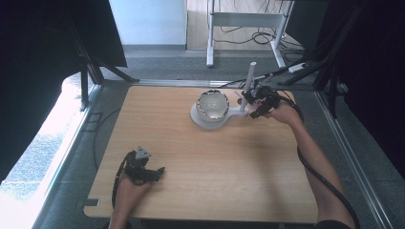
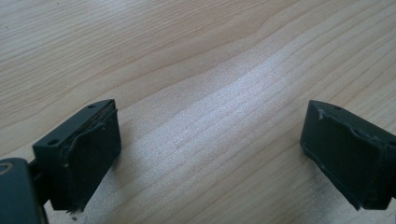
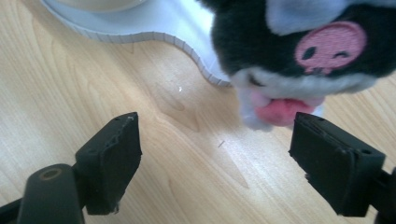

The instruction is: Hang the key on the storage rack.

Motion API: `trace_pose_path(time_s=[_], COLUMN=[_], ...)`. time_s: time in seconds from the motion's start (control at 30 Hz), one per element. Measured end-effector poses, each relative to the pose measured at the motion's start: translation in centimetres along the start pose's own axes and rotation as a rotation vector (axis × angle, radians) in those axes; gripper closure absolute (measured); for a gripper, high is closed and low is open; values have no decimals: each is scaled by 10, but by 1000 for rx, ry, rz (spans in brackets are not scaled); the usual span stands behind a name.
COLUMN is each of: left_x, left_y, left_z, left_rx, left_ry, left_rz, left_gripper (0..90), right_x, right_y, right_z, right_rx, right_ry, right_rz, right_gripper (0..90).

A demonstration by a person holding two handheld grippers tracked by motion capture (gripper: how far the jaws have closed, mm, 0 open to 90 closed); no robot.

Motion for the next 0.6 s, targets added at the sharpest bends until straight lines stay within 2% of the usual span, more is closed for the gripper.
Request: trace_pose_path(time_s=[0.1,0.43,0.6], left_x=[0,0,0], left_y=[0,0,0], left_z=[0,0,0], left_rx=[0,0,0], left_ry=[0,0,0], left_rz=[0,0,0], left_gripper=[49,49,50], right_x=[0,-7,-13], right_y=[2,14,23], right_z=[6,18,30], right_rx=[-9,-26,-32], right_ry=[0,-4,-32], right_rz=[6,-54,-61], right_gripper=[133,97,96])
Point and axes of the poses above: each handheld gripper's, and its own axes: x roughly forward along the jaws, y roughly out of its underside, z roughly to its left, the point moved 2 cm from there along x, roughly forward along the jaws, and after that the axes turned 4 degrees about y, right-handed, at the moved point
